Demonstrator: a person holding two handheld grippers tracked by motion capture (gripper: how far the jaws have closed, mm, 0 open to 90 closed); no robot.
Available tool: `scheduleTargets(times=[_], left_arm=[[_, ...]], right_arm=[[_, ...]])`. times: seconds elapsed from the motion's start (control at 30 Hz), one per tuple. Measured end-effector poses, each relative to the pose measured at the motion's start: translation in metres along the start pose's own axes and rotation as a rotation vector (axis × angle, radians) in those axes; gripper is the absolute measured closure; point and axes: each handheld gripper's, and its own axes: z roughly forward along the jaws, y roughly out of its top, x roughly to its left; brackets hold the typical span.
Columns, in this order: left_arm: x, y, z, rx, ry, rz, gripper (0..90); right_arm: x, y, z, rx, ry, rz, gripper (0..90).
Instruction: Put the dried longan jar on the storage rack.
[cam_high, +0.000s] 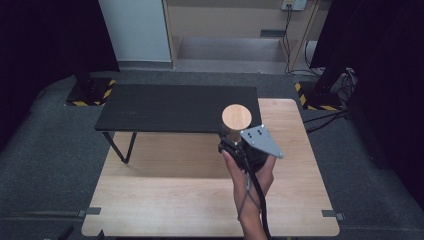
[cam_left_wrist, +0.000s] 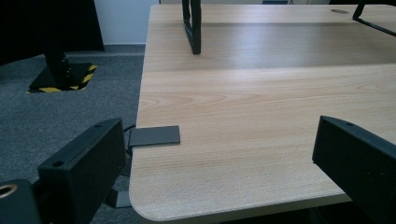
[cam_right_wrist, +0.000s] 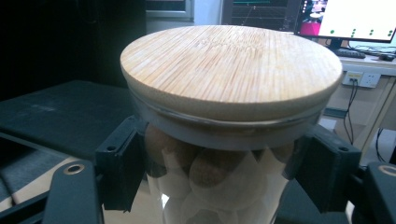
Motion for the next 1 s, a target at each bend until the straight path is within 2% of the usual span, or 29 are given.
scheduleTargets(times=[0.1,0.17,0.33,0.5,0.8,1.0], left_arm=[[0.0,0.0,0.0,-0.003,0.002,-0.002,1.6],[0.0,0.001,-0.001,-0.004,0.005,-0.004,1.6],[0.001,0.0,-0.002,-0.005,0.016,-0.008,1.7],[0.002,-0.001,-0.002,-0.005,0.023,-0.017,1.7],[0.003,0.001,-0.001,-0.005,0.021,-0.015,1.7],[0.003,0.0,0.0,-0.005,0.019,-0.02,1.7]], right_arm=[[-0.01,0.009,0.02,0.024,0.008,0.01,25.9],[-0.015,0.013,0.033,0.036,-0.003,0.011,26.0],[-0.025,0.016,0.063,0.068,-0.03,0.012,25.9],[-0.032,0.014,0.089,0.123,-0.046,0.011,26.0],[-0.039,0.009,0.103,0.171,-0.057,0.011,25.9],[-0.042,0.002,0.104,0.161,-0.048,0.028,25.9]])
